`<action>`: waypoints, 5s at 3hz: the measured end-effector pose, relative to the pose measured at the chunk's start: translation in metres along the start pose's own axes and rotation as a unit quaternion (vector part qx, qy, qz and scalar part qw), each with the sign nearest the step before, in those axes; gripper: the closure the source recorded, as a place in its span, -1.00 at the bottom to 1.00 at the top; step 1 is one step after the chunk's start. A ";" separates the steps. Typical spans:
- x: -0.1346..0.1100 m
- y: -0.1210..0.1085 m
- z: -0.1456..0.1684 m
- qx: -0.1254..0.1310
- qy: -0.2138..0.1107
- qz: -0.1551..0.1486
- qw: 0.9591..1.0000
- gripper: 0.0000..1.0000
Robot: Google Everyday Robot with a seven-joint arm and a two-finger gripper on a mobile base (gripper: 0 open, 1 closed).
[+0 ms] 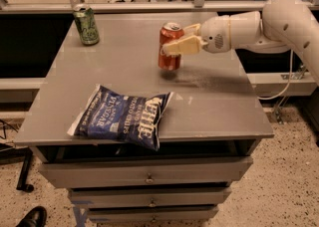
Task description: Move coke can near blue chip bag
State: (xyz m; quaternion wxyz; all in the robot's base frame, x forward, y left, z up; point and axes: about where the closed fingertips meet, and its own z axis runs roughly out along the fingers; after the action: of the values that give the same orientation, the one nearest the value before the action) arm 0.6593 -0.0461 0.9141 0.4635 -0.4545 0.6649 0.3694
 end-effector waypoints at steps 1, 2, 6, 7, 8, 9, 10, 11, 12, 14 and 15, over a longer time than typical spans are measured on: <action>-0.002 0.049 -0.004 -0.034 -0.006 0.013 0.999 1.00; 0.003 0.083 -0.017 -0.049 -0.003 0.010 0.999 1.00; 0.029 0.078 -0.076 -0.064 -0.006 -0.043 0.997 1.00; 0.036 0.087 -0.077 -0.080 -0.012 -0.034 0.996 1.00; 0.047 0.102 -0.071 -0.106 -0.008 -0.035 0.994 0.65; 0.058 0.109 -0.069 -0.127 -0.004 -0.040 0.991 0.17; 0.066 0.117 -0.067 -0.149 0.000 -0.045 0.988 -0.30; 0.070 0.122 -0.065 -0.164 0.001 -0.050 0.985 -0.74; 0.073 0.124 -0.064 -0.174 0.004 -0.052 0.983 -1.00; 0.061 0.099 -0.100 -0.144 0.011 -0.064 0.987 -1.00; 0.036 0.063 -0.153 -0.081 0.020 -0.073 0.994 -1.00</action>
Offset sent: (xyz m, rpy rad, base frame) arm -0.1285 -0.0014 0.0087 0.0194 0.0408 0.1125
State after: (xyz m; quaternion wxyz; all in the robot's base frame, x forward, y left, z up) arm 0.5505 -0.1756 0.9297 0.4378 -0.5451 0.6067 0.3784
